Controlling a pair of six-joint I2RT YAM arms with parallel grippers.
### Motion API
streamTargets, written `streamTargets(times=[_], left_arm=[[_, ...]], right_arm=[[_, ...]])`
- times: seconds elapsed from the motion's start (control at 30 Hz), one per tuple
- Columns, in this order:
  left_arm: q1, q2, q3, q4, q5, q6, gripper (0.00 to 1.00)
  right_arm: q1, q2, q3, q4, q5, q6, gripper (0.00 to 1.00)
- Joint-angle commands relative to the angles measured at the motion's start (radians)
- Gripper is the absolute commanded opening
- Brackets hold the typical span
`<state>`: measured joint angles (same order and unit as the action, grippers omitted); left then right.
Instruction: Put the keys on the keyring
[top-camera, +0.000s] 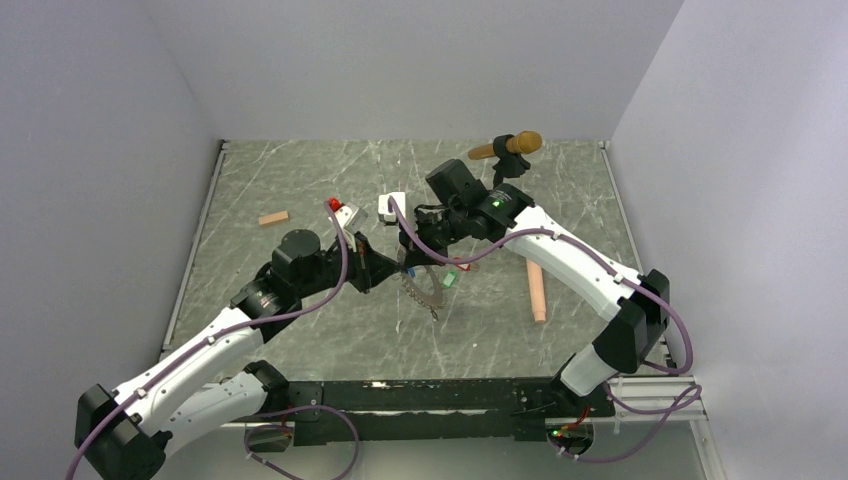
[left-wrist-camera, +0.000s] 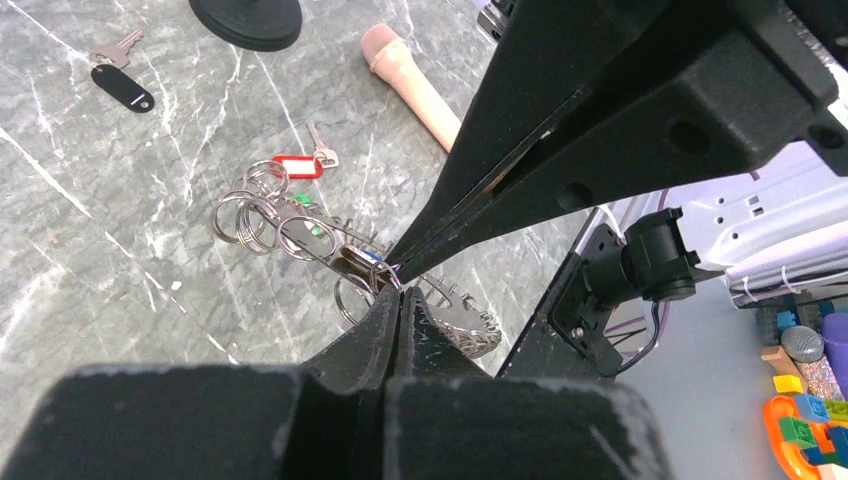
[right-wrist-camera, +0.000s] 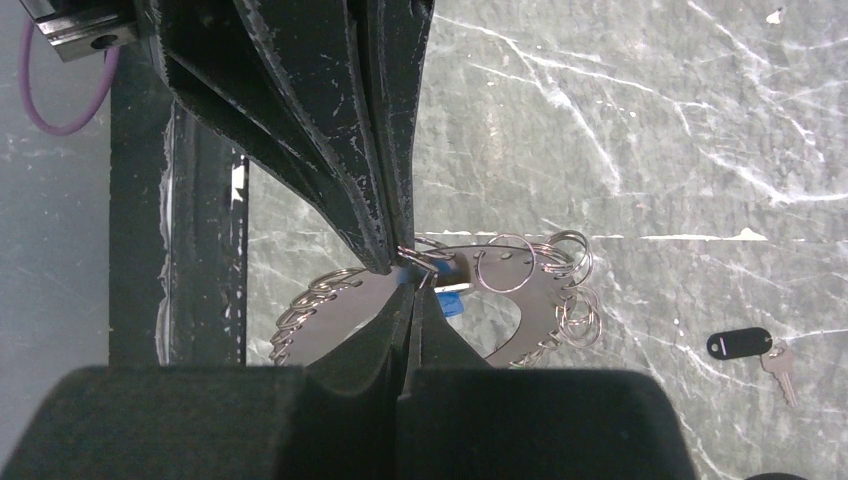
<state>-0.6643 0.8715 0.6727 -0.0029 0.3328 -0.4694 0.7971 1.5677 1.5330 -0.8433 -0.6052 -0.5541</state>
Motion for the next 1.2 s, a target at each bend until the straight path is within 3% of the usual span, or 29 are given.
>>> streamTargets(times=[0.0, 0.6, 1.17], left_arm=[[0.009, -0.026, -0.011, 0.176, -0.075, -0.044, 0.00], [0.009, -0.057, -0.139, 0.404, -0.124, -0.093, 0.00], [0.008, -0.084, -0.262, 0.618, 0.047, 0.080, 0.00]], right_arm=[[0.037, -0.003, 0.046, -0.003, -0.043, -0.002, 0.00], [0.071, -0.004, 0.043, -0.027, -0.052, -0.037, 0.00], [0.021, -0.012, 0.077, -0.044, -0.129, -0.018, 0.09]])
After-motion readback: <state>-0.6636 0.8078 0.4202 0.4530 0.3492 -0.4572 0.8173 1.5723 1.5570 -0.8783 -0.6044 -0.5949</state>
